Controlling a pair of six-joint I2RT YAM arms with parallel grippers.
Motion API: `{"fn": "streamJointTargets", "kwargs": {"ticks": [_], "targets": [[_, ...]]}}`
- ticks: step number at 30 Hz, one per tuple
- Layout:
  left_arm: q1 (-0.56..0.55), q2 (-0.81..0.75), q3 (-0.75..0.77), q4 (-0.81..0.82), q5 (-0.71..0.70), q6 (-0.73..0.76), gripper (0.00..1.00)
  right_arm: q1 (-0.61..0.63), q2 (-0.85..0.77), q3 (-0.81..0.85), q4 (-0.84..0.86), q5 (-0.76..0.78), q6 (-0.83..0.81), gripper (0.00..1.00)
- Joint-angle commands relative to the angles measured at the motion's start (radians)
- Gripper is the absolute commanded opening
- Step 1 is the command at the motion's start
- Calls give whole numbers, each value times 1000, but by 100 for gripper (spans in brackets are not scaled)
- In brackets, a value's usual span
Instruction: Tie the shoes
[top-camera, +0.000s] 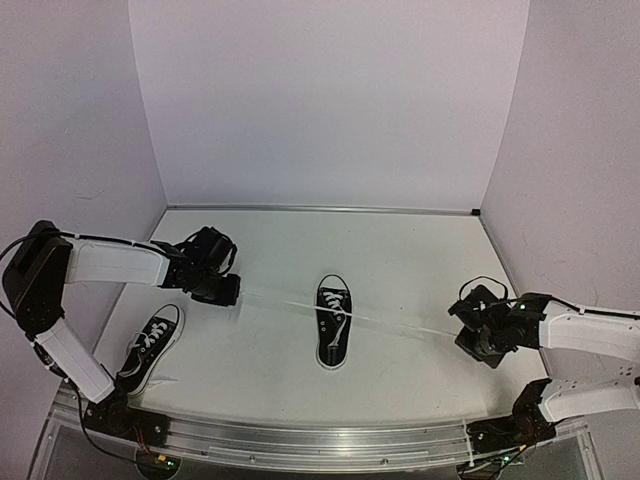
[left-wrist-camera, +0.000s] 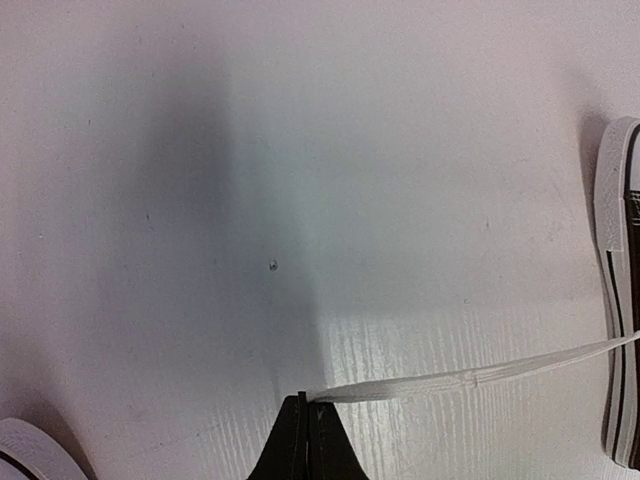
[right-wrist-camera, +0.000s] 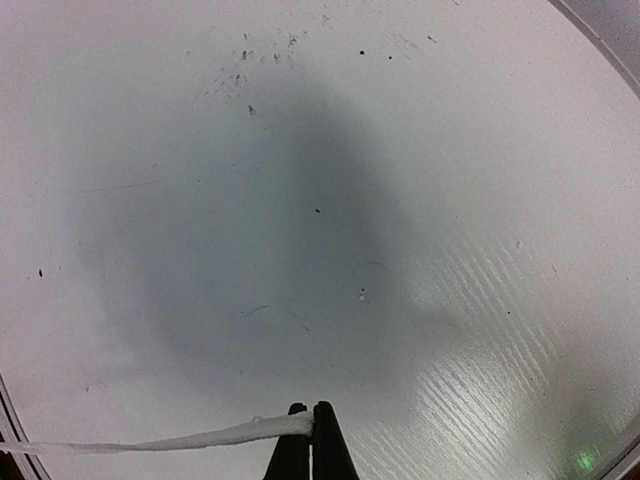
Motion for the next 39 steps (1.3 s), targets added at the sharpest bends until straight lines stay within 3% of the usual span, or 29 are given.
{"fn": "streamJointTargets", "kwargs": {"ticks": [1, 9, 14, 23, 26, 29, 32, 36, 37, 39], "targets": [[39, 13, -16, -21, -38, -25, 0, -16, 3, 6, -64, 79, 78, 0], [71, 6, -21, -54, -66, 23, 0, -19, 64, 27, -64, 87, 43, 0], [32, 10, -25, 18, 121, 111, 0, -20, 143, 62, 13, 75, -61, 0], [-31, 106, 50, 1, 201, 153, 0, -20, 441, 197, 200, -69, -318, 0], [-31, 115, 56, -12, 203, 150, 11, -20, 475, 200, 225, -104, -326, 5], [-29, 93, 49, -20, 173, 134, 37, -20, 456, 182, 243, -126, -319, 9], [-15, 48, 37, -33, 135, 116, 65, -20, 396, 155, 250, -130, -309, 33], [21, -24, 36, -61, 61, 87, 96, -20, 245, 108, 242, -127, -297, 91], [29, -39, 39, -70, 46, 80, 99, -20, 202, 98, 236, -123, -298, 97], [52, -58, 46, -86, 21, 65, 100, -20, 125, 86, 223, -115, -308, 98]]}}
